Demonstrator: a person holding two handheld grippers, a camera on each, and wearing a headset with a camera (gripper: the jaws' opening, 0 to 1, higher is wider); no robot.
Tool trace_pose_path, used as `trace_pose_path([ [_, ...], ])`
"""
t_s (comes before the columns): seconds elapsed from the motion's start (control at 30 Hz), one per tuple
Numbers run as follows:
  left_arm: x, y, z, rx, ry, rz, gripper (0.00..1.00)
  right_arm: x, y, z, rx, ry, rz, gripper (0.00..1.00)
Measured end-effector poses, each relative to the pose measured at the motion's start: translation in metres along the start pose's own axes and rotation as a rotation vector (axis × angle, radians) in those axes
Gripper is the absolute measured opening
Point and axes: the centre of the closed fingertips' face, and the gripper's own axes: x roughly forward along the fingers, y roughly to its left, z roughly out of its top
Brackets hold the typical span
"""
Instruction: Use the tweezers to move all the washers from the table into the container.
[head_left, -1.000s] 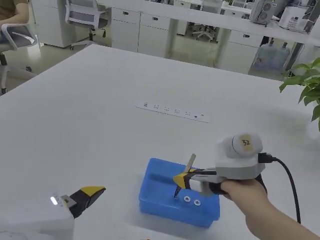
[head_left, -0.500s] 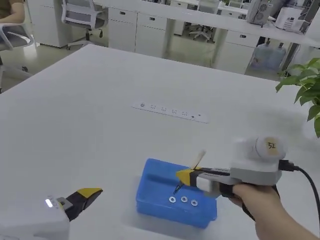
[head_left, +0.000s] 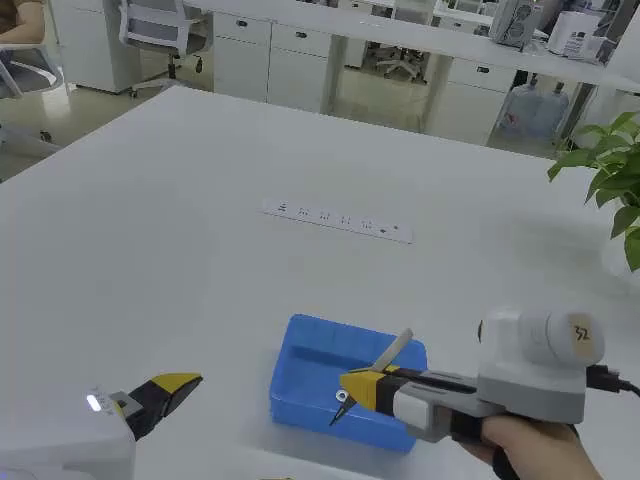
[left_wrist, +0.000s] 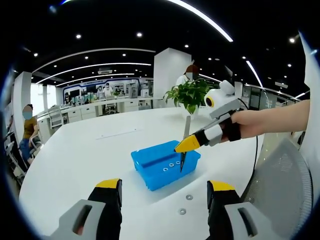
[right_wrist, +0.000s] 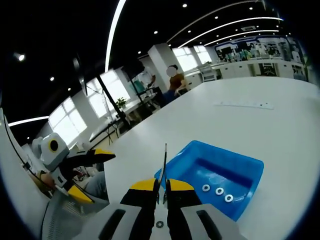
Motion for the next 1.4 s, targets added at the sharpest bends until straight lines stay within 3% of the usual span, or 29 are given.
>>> trace_pose_path([
  [0.2, 0.000, -0.001, 0.000, 0.005, 0.000, -0.004, 0.70, 0.009, 0.008, -0.032, -0.052, 0.102, 0.018, 0.04],
  [0.33, 0.000, -0.001, 0.000, 0.004, 0.002, -0.001, 0.70, 0.015, 0.011, -0.046, -0.037, 0.137, 0.036, 0.04],
  [0.6, -0.001, 0.000, 0.001, -0.002, -0.003, 0.003, 0.70, 0.020, 0.009, -0.062, -0.083, 0.200, 0.026, 0.04],
  [0.87, -0.001, 0.000, 0.000, -0.001, 0.000, 0.003, 0.70, 0.020, 0.013, -0.062, -0.115, 0.202, 0.035, 0.04],
  [0.97, -0.001, 0.000, 0.000, 0.000, 0.001, 0.003, 0.70, 0.020, 0.019, -0.064, -0.185, 0.211, 0.045, 0.04],
  [1.17, 0.000, 0.000, 0.000, -0.002, 0.002, 0.002, 0.69, 0.020, 0.039, -0.074, -0.465, 0.245, 0.087, 0.05],
  [1.23, 0.000, -0.001, -0.001, 0.001, 0.005, 0.001, 0.69, 0.020, 0.039, -0.075, -0.526, 0.246, 0.075, 0.04],
  [1.4, 0.000, -0.001, -0.001, 0.002, 0.005, 0.000, 0.69, 0.020, 0.037, -0.074, -0.545, 0.236, 0.066, 0.03],
])
